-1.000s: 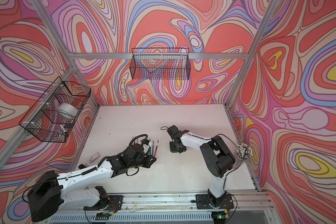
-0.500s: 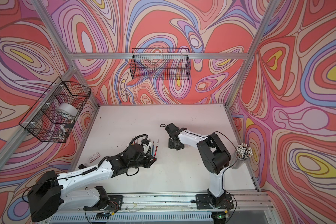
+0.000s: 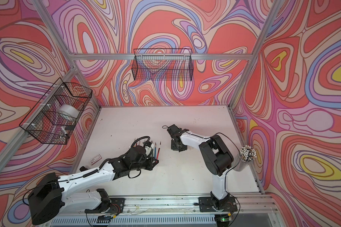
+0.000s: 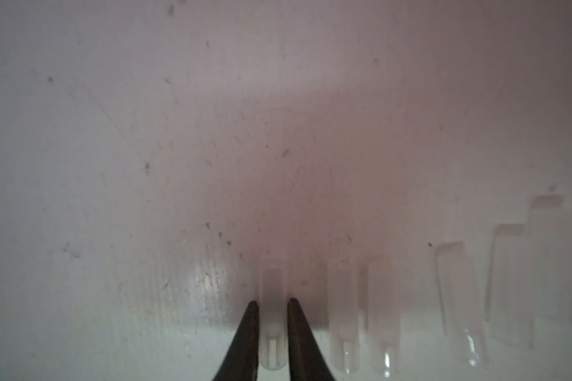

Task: Remove protective caps from carving knives
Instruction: Adjust the protective sleeve at the center of the board, then place the carving knife at the center of the board.

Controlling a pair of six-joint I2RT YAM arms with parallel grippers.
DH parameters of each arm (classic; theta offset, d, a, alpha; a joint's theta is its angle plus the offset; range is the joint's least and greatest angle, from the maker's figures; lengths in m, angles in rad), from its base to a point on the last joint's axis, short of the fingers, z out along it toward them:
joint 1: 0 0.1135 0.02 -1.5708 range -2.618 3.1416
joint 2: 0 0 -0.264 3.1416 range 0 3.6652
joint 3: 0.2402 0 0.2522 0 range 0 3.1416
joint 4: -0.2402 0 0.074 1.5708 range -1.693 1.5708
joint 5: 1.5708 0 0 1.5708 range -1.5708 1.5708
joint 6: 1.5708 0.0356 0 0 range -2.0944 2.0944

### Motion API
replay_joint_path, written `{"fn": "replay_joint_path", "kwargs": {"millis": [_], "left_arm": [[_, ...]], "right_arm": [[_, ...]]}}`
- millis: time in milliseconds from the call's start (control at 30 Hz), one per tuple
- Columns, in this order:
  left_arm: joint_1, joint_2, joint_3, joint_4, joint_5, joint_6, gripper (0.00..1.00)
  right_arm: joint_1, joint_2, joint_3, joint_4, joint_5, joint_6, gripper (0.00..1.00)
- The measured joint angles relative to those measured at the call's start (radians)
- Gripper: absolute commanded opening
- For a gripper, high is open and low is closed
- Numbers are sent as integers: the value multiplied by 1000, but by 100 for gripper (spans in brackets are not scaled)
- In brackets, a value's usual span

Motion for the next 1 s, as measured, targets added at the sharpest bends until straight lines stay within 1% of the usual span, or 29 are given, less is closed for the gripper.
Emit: {"fn": "replay_joint_path", "kwargs": {"millis": [233, 433, 567, 700, 867, 1000], "left_arm": [[0, 2, 0, 0, 6, -3, 0], [0, 2, 0, 1, 9, -5, 0], [0, 2, -3, 8, 10, -7, 0], [0, 3, -6, 8, 10, -8, 0], [0, 6, -6, 8, 8, -16, 0], [0, 33, 1, -7, 4, -26, 0]], "right_arm": [[0, 0, 0, -2, -2, -17, 29], [0, -6, 2, -27, -2, -34, 30], [0, -46, 0, -40, -3, -45, 30], [0, -151, -53, -19, -21, -56, 34], [0, -332, -180, 31, -62, -71, 39], [0, -450, -267, 60, -108, -83, 49]]}}
